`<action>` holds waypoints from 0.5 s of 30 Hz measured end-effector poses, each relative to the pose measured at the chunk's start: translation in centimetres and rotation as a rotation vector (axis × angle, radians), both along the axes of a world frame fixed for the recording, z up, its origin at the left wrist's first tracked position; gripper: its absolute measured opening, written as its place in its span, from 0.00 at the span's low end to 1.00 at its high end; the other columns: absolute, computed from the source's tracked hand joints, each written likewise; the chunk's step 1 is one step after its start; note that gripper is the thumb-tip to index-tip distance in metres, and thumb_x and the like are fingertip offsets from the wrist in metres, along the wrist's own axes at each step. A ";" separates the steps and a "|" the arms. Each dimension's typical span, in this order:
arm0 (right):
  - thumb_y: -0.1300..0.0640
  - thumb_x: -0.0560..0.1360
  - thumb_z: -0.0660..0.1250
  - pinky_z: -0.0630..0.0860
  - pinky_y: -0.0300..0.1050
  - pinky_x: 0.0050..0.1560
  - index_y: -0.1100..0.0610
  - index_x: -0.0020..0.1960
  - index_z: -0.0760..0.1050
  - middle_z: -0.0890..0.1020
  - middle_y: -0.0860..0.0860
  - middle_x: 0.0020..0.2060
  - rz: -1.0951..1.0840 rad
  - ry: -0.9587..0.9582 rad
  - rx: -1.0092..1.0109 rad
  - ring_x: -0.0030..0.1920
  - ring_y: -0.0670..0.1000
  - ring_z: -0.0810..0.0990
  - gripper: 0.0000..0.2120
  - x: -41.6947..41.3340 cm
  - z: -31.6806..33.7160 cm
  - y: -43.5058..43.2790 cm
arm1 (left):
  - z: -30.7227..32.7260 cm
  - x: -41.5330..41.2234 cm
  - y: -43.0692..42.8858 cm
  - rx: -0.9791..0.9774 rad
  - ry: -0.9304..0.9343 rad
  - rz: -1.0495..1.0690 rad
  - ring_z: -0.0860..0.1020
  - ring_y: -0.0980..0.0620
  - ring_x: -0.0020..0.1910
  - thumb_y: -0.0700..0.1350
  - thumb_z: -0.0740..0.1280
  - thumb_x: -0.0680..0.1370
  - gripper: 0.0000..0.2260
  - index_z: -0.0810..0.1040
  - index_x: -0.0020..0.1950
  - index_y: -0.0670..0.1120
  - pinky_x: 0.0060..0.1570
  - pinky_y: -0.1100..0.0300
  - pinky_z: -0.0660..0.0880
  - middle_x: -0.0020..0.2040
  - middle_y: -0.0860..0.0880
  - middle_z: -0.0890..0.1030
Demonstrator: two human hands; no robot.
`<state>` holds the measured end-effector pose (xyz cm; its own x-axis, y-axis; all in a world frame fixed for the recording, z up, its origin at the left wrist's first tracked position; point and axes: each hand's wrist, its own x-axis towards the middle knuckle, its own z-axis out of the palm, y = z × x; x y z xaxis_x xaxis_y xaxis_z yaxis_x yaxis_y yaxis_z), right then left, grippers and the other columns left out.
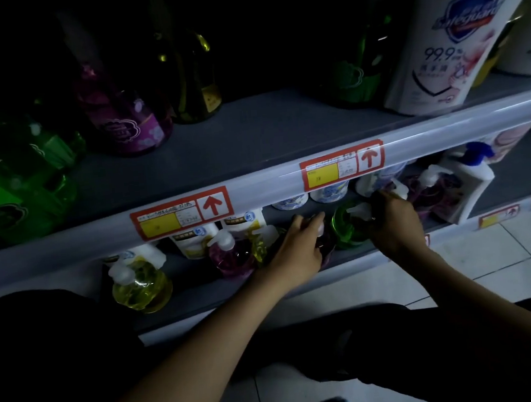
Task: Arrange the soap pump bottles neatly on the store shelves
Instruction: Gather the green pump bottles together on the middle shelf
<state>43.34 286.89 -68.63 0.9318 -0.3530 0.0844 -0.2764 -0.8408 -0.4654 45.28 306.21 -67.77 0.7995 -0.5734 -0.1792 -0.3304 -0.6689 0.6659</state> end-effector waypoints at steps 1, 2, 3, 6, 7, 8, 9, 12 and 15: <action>0.49 0.67 0.75 0.78 0.51 0.41 0.59 0.51 0.77 0.82 0.58 0.48 0.032 -0.012 -0.039 0.46 0.63 0.80 0.19 -0.3 0.7 -0.1 | 0.0 0.1 0.2 0.011 0.018 -0.010 0.63 0.48 0.72 0.36 0.62 0.78 0.32 0.54 0.78 0.49 0.64 0.65 0.60 0.72 0.47 0.61; 0.48 0.66 0.75 0.77 0.50 0.40 0.58 0.49 0.76 0.82 0.58 0.46 0.072 -0.027 -0.074 0.44 0.63 0.80 0.18 -0.5 1.5 -0.1 | -0.1 0.2 0.4 0.017 0.030 -0.016 0.63 0.48 0.72 0.37 0.63 0.78 0.32 0.54 0.78 0.50 0.63 0.64 0.60 0.72 0.47 0.61; 0.47 0.65 0.75 0.76 0.49 0.38 0.58 0.47 0.75 0.81 0.57 0.44 0.121 -0.041 -0.100 0.42 0.62 0.80 0.18 -0.8 2.6 -0.1 | 0.0 0.2 0.6 0.028 0.039 -0.015 0.64 0.47 0.71 0.39 0.64 0.78 0.32 0.54 0.78 0.51 0.64 0.63 0.61 0.72 0.48 0.61; 0.47 0.62 0.75 0.71 0.46 0.34 0.52 0.39 0.69 0.77 0.52 0.37 0.291 -0.061 -0.132 0.37 0.59 0.77 0.17 -2.0 6.5 0.5 | 1.0 0.1 1.0 0.028 0.009 -0.022 0.67 0.47 0.69 0.43 0.66 0.76 0.30 0.59 0.76 0.51 0.65 0.60 0.65 0.71 0.49 0.62; 0.46 0.61 0.74 0.71 0.46 0.33 0.52 0.37 0.67 0.75 0.49 0.34 0.339 -0.053 -0.122 0.35 0.57 0.76 0.18 -2.5 7.8 0.9 | 1.7 -0.1 1.1 -0.006 0.015 -0.037 0.68 0.50 0.67 0.44 0.68 0.75 0.28 0.62 0.74 0.51 0.64 0.59 0.67 0.69 0.50 0.64; 0.45 0.61 0.73 0.71 0.47 0.32 0.53 0.36 0.68 0.74 0.47 0.32 0.381 -0.048 -0.104 0.33 0.54 0.75 0.18 -2.9 9.1 1.4 | 2.5 -0.4 1.3 -0.069 0.032 -0.065 0.71 0.55 0.62 0.44 0.70 0.74 0.25 0.67 0.70 0.51 0.60 0.60 0.70 0.64 0.53 0.68; 0.44 0.61 0.73 0.72 0.48 0.32 0.53 0.35 0.69 0.73 0.46 0.31 0.419 -0.053 -0.081 0.32 0.52 0.74 0.17 -3.3 10.3 1.9 | 3.5 -0.8 1.5 -0.134 0.067 -0.098 0.73 0.61 0.55 0.42 0.72 0.73 0.21 0.71 0.64 0.51 0.54 0.61 0.71 0.57 0.57 0.71; 0.49 0.62 0.76 0.71 0.40 0.31 0.54 0.36 0.76 0.76 0.47 0.28 0.526 -0.093 0.025 0.29 0.47 0.74 0.13 -4.1 13.8 3.7 | 6.2 -2.2 3.2 -0.234 0.194 -0.151 0.75 0.65 0.56 0.38 0.78 0.67 0.28 0.72 0.62 0.51 0.58 0.63 0.73 0.57 0.58 0.78; 0.52 0.62 0.78 0.65 0.35 0.28 0.54 0.33 0.75 0.75 0.49 0.25 0.581 -0.151 0.170 0.27 0.44 0.71 0.12 -4.6 17.4 6.2 | 9.2 -2.9 6.1 -0.271 0.291 -0.170 0.76 0.59 0.62 0.38 0.78 0.67 0.31 0.71 0.68 0.49 0.65 0.59 0.71 0.64 0.54 0.78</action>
<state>38.77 293.08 -51.24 0.9577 0.1880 0.2178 0.2836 -0.7445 -0.6044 42.39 312.35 -58.62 0.6277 -0.7503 -0.2076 -0.1936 -0.4088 0.8919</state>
